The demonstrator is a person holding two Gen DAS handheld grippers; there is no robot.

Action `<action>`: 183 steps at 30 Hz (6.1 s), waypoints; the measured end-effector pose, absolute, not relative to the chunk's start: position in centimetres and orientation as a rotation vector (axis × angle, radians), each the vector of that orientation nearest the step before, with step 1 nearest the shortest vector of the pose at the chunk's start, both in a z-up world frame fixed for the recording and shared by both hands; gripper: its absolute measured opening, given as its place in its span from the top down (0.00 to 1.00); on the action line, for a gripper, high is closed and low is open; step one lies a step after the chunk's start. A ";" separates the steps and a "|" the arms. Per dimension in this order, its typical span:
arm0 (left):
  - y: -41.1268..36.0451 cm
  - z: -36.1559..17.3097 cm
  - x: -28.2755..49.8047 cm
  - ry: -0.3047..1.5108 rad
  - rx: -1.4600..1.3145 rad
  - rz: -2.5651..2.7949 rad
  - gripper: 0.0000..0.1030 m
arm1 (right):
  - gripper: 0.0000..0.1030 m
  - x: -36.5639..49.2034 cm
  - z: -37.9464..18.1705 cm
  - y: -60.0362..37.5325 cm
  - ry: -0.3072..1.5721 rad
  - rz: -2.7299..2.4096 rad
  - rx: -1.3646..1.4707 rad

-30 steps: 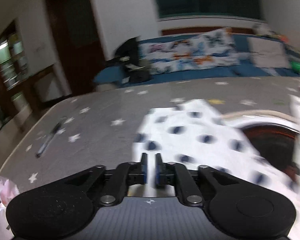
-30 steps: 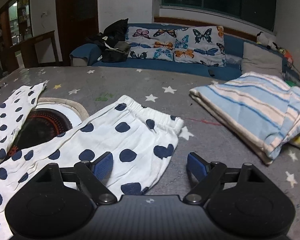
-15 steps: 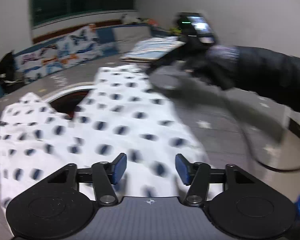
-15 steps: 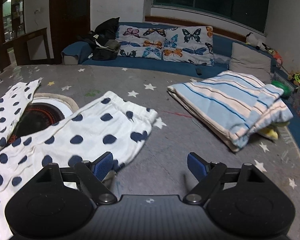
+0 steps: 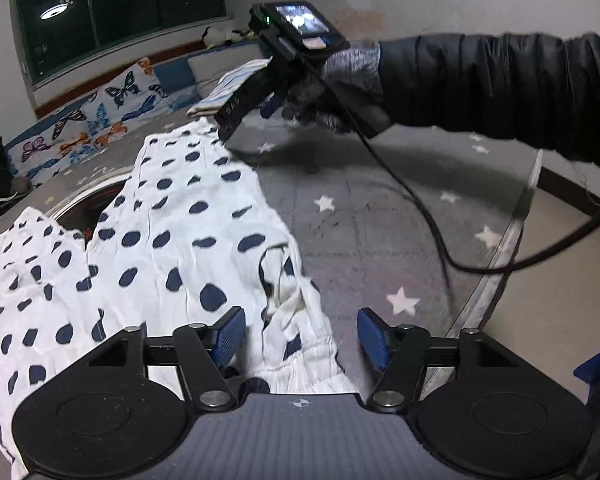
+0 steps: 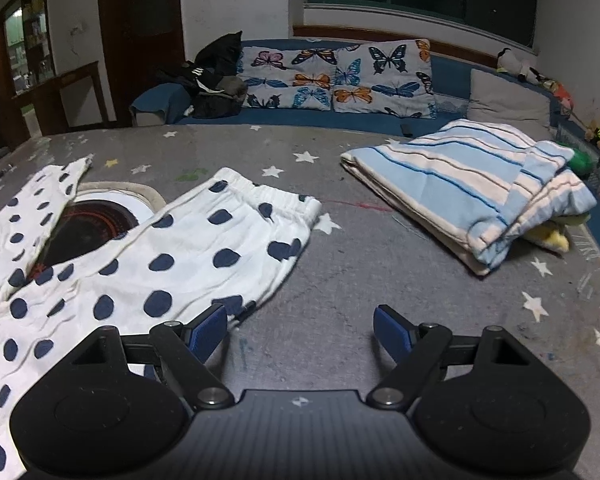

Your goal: Fold clothes

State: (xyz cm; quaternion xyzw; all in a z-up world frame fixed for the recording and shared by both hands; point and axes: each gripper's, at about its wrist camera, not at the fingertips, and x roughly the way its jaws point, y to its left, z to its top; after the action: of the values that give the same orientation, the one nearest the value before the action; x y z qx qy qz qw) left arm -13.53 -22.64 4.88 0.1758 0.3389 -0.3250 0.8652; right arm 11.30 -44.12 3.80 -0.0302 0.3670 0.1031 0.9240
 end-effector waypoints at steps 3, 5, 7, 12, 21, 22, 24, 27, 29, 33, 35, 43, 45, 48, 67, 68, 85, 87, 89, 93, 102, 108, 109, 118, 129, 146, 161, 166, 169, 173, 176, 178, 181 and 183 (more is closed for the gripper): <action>-22.8 4.5 -13.7 0.718 0.379 -0.653 0.47 | 0.25 12.0 3.8 -44.0 0.752 0.236 -0.050; -22.7 4.4 -13.5 0.727 0.365 -0.640 0.53 | 0.27 12.7 3.8 -44.0 0.756 0.244 -0.041; -22.7 4.4 -13.3 0.734 0.352 -0.625 0.62 | 0.31 13.5 3.6 -43.9 0.761 0.252 -0.032; -22.4 4.8 -12.7 0.755 0.314 -0.603 0.79 | 0.35 16.0 3.0 -43.7 0.767 0.243 -0.026; -21.6 5.6 -12.0 0.773 0.228 -0.588 0.85 | 0.55 19.9 2.6 -42.5 0.756 0.189 -0.045; -21.4 5.6 -12.0 0.773 0.221 -0.589 0.86 | 0.60 20.1 2.6 -42.3 0.754 0.188 -0.045; -21.2 5.8 -11.9 0.770 0.208 -0.594 0.87 | 0.75 20.5 2.8 -42.1 0.757 0.178 -0.035; -20.7 6.2 -11.8 0.764 0.182 -0.602 0.89 | 0.87 20.8 3.0 -41.9 0.760 0.163 -0.024; -20.2 6.4 -11.8 0.760 0.152 -0.607 0.89 | 0.93 21.0 3.3 -41.8 0.758 0.153 -0.023; -18.6 7.1 -11.6 0.749 0.082 -0.609 0.90 | 0.94 21.1 4.5 -41.4 0.754 0.141 -0.014; -17.5 7.5 -11.5 0.743 0.039 -0.608 0.90 | 0.94 21.1 5.4 -41.1 0.743 0.142 -0.006; -12.5 9.2 -12.1 0.688 -0.121 -0.575 0.91 | 0.94 21.5 10.3 -38.0 0.686 0.129 0.009; -11.1 9.6 -12.5 0.671 -0.159 -0.568 0.91 | 0.94 21.8 11.5 -36.6 0.672 0.132 0.008; -9.1 10.1 -13.2 0.649 -0.210 -0.554 0.91 | 0.94 22.3 13.1 -33.9 0.649 0.145 0.003; 1.5 9.3 -17.0 0.650 -0.441 -0.393 0.91 | 0.94 25.2 12.2 -9.4 0.660 0.304 -0.122; 1.8 9.2 -17.2 0.655 -0.447 -0.385 0.91 | 0.94 25.3 11.7 -8.3 0.666 0.313 -0.129; 2.7 8.2 -17.9 0.714 -0.438 -0.298 0.82 | 0.83 24.4 8.6 -4.4 0.762 0.502 -0.167; 2.8 8.3 -17.9 0.710 -0.425 -0.287 0.70 | 0.75 23.4 9.0 -5.0 0.766 0.514 -0.214; 3.2 8.4 -17.8 0.705 -0.412 -0.272 0.63 | 0.69 22.0 9.1 -5.8 0.770 0.537 -0.262; 3.7 9.2 -18.1 0.672 -0.391 -0.242 0.52 | 0.61 18.4 8.8 -7.8 0.782 0.575 -0.337; 4.1 11.3 -16.5 0.605 -0.334 -0.209 0.44 | 0.60 11.3 7.2 -13.9 0.825 0.659 -0.308; 4.1 12.8 -14.1 0.539 -0.331 -0.188 0.43 | 0.60 8.6 6.4 -18.9 0.816 0.668 -0.167; 4.0 13.1 -13.7 0.533 -0.324 -0.194 0.43 | 0.60 8.5 6.2 -19.6 0.817 0.662 -0.145; 0.1 13.8 -7.7 0.578 -0.214 -0.277 0.42 | 0.61 9.4 4.4 -21.9 0.852 0.684 -0.015; 0.7 10.4 2.2 0.720 -0.160 -0.171 0.41 | 0.81 10.1 6.4 -21.1 0.802 0.842 0.125; 2.2 6.5 7.4 0.801 -0.101 -0.089 0.35 | 0.75 9.5 3.1 -25.2 0.870 0.855 0.059; 3.0 5.3 8.3 0.778 -0.013 -0.034 0.35 | 0.97 8.1 4.4 -24.4 0.835 0.836 -0.050; 3.4 5.2 8.3 0.773 -0.007 -0.012 0.34 | 0.96 7.5 3.9 -24.8 0.867 0.808 -0.113; 3.5 5.3 8.4 0.773 -0.012 0.002 0.35 | 0.90 7.5 4.6 -24.6 0.850 0.799 -0.120; 3.6 5.6 8.7 0.762 -0.013 0.004 0.34 | 0.87 7.0 6.1 -24.0 0.795 0.796 -0.158; 3.7 5.3 9.1 0.769 -0.006 0.016 0.34 | 0.78 6.7 6.4 -22.7 0.779 0.829 -0.177; 3.7 5.1 9.1 0.768 0.003 0.016 0.32 | 0.78 6.6 6.0 -21.9 0.792 0.850 -0.185; 3.8 5.1 8.7 0.763 0.013 0.022 0.30 | 0.73 6.4 4.9 -20.7 0.824 0.866 -0.218; 3.7 5.5 8.0 0.756 0.020 0.013 0.30 | 0.71 6.3 4.4 -20.2 0.835 0.858 -0.246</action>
State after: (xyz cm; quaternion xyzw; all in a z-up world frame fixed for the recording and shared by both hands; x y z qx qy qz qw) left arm 7.96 3.74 5.47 0.0099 0.3689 0.0065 0.9294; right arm 6.33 -20.24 4.38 -0.1155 0.3920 0.4027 0.8191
